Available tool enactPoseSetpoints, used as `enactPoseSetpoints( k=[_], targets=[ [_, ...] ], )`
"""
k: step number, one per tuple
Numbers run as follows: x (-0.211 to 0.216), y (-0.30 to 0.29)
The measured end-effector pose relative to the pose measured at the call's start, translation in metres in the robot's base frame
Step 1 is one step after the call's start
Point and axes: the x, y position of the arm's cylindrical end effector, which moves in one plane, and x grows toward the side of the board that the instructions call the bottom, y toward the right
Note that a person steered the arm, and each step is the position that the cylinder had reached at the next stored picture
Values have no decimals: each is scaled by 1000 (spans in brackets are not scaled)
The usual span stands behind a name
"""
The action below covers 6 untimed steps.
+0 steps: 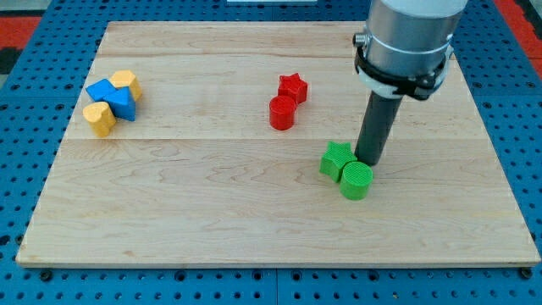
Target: Move both the green blocks to the bottom side
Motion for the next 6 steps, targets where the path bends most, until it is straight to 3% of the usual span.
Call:
enactPoseSetpoints(
  k=[1,2,5,6],
  targets=[
    [-44,-29],
    [-34,-95],
    [50,-12],
    [30,-21]
  ],
)
